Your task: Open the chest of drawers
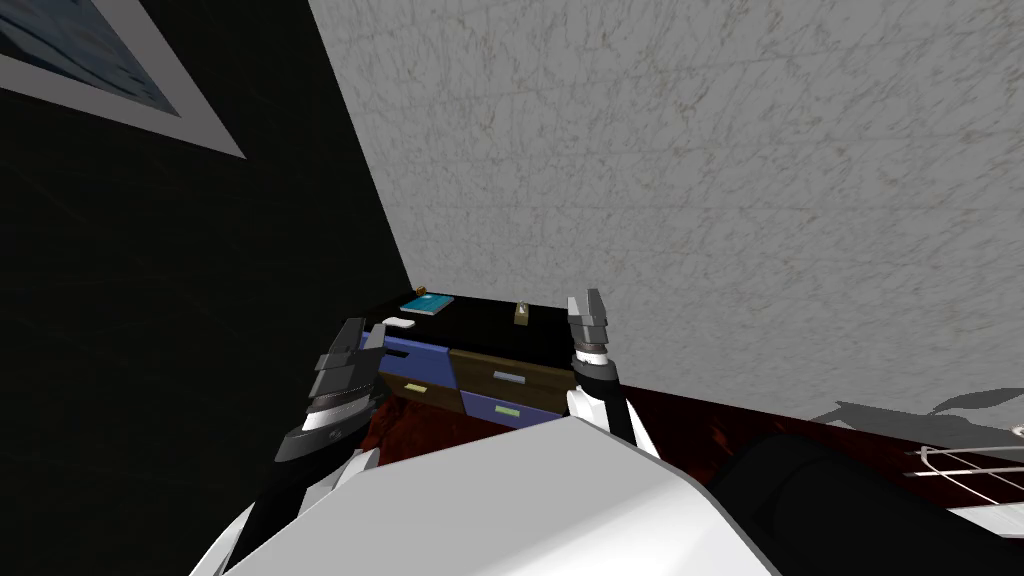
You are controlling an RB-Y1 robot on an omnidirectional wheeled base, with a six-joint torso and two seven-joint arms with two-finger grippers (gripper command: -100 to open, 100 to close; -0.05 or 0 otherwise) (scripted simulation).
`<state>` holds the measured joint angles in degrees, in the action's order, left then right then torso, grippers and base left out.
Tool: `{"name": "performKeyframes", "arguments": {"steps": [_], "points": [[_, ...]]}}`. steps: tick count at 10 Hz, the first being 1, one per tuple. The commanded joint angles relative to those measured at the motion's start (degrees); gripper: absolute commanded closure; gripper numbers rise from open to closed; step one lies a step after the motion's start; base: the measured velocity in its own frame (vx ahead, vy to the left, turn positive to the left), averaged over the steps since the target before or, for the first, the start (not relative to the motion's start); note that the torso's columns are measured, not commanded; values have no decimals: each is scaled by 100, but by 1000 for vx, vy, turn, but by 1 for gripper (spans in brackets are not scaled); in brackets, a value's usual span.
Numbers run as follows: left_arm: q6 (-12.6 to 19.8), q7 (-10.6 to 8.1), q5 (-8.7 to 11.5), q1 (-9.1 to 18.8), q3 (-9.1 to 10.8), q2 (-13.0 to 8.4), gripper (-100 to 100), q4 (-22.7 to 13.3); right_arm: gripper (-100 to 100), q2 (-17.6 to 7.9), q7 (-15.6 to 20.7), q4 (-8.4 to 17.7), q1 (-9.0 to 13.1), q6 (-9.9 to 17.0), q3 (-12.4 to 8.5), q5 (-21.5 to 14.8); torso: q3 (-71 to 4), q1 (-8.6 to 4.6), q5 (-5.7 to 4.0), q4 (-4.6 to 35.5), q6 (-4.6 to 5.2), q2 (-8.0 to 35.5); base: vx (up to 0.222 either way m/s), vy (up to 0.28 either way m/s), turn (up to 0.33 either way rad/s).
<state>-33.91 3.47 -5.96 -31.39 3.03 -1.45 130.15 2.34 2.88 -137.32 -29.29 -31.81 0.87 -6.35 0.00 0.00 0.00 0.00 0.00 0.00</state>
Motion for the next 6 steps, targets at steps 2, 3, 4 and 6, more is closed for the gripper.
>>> {"name": "performKeyframes", "arguments": {"steps": [2,3,4,6], "points": [[0,0,0,0,0,0,0,0,0,0,0,0,0,0,0,0,-1200,0,0,600,0,597,0,0,0],[0,0,0,0,0,0,0,1,0,0,0,-1,0,0,0,0,-2014,0,0,1006,0,1003,0,0,0],[0,0,0,0,0,0,0,1,0,0,0,-1,0,0,0,0,-2850,0,0,1424,0,1422,0,0,0],[0,0,0,0,0,0,0,1,0,0,0,-1,0,0,0,0,-4536,0,0,2268,0,2269,0,0,0]]}}
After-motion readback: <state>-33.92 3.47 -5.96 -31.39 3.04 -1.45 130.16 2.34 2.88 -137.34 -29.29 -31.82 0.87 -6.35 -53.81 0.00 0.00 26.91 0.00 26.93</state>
